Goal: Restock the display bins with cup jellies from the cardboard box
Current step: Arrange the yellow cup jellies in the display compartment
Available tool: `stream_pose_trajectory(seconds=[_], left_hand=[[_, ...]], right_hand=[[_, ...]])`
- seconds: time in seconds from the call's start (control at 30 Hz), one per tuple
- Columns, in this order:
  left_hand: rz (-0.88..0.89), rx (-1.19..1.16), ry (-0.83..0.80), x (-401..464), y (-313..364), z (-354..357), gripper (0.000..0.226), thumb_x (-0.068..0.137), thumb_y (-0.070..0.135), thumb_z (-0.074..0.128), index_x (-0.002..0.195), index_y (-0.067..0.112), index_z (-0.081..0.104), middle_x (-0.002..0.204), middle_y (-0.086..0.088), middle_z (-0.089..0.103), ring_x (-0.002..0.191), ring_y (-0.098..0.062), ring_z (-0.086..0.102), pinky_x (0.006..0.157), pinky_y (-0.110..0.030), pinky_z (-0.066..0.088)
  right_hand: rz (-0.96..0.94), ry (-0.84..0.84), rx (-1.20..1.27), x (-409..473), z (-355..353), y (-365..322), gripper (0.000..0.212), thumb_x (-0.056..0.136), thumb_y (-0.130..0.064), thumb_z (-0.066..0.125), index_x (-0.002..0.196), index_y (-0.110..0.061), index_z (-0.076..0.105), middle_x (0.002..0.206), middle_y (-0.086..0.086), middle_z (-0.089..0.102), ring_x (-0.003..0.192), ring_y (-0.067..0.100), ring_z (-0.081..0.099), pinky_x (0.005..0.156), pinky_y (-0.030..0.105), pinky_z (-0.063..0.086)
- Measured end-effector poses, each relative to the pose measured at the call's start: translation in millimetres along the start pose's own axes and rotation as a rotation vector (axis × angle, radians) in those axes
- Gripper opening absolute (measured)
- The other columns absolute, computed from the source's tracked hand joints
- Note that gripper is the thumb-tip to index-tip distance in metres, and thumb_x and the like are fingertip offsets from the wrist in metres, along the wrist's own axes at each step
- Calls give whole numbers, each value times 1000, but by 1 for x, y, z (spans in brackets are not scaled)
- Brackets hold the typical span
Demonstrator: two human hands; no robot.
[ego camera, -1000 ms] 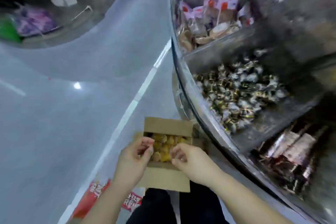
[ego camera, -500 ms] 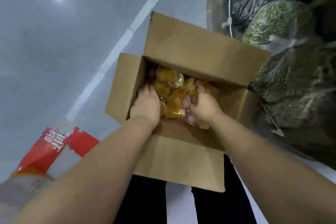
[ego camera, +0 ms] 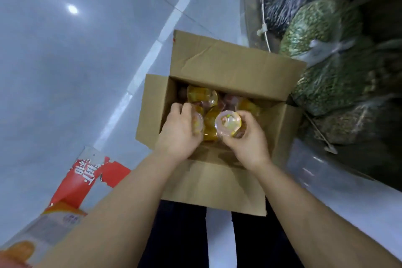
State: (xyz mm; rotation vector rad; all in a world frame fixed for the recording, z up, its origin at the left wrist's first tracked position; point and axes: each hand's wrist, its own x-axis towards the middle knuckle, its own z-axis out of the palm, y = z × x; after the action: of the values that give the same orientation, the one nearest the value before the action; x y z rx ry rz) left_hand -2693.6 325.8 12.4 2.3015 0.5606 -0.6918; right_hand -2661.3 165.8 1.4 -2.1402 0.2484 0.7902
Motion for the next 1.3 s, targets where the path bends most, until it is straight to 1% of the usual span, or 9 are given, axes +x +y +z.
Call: stream_pose_trajectory(seconds=[0.13,0.27,0.4,0.5,0.63,0.83,1.07,1.2,1.3], left_hand=[[25,-278,139,-67,54,-88,50,72,10,68,119,18,55,116,-2,47,105,-20,53,79,-10,32],[204,-403,304,-144,119,-195,53,66,6,73,113,28,58,109,6,53,105,-7,52,83,3,31],[470,-405,456,-222,190,-295,66,69,1,71,120,36,49,112,4,55,105,-3,53,90,-4,35],[631,-417,453,-267,245,-343,71,68,6,66,122,46,42,119,9,56,109,-1,54,91,-8,38],[874,-315,384,-301,330,-371,61,69,18,70,120,40,46,115,26,54,105,7,52,88,-5,37],[1260,-177,303,-317,473,-366,53,70,19,75,118,21,53,111,15,53,107,2,50,91,-10,37],[1294,53,250,-282,575,-333,53,64,9,78,114,10,57,108,3,54,101,-3,47,87,-2,30],[1216,218,214,-258,601,-326,55,58,1,70,110,11,56,111,-1,51,106,-16,49,87,-16,34],[1179,308,199,-247,609,-326,52,61,10,72,111,17,58,111,-1,52,104,-17,51,89,-26,39]], right_hand=[[-69,-20,237,-94,-52,-98,43,64,-16,75,97,-35,55,98,-14,65,90,9,62,82,25,49],[-228,31,358,-178,-117,-215,44,61,-16,72,98,-29,53,90,-25,63,80,-5,60,72,12,46],[-376,82,429,-256,-193,-308,49,62,-13,69,106,-28,51,95,-15,64,81,-4,59,73,12,46],[-499,179,364,-307,-257,-350,49,62,-16,69,106,-33,54,105,-3,60,87,-6,57,74,4,39],[-583,356,384,-352,-335,-365,45,65,-17,80,95,-37,54,94,-17,62,86,-3,60,68,5,42],[-567,692,460,-378,-431,-355,44,61,-40,78,93,-37,47,90,-20,60,79,-3,59,61,7,44],[-392,840,290,-348,-523,-324,43,65,-37,77,95,-36,45,95,-20,56,86,-4,56,63,9,42],[-217,826,-21,-315,-540,-312,43,73,-41,71,106,-22,50,105,-2,49,102,23,53,75,32,44],[-148,738,-98,-298,-539,-311,47,77,-45,65,110,-17,48,108,5,54,100,28,56,72,33,43]])
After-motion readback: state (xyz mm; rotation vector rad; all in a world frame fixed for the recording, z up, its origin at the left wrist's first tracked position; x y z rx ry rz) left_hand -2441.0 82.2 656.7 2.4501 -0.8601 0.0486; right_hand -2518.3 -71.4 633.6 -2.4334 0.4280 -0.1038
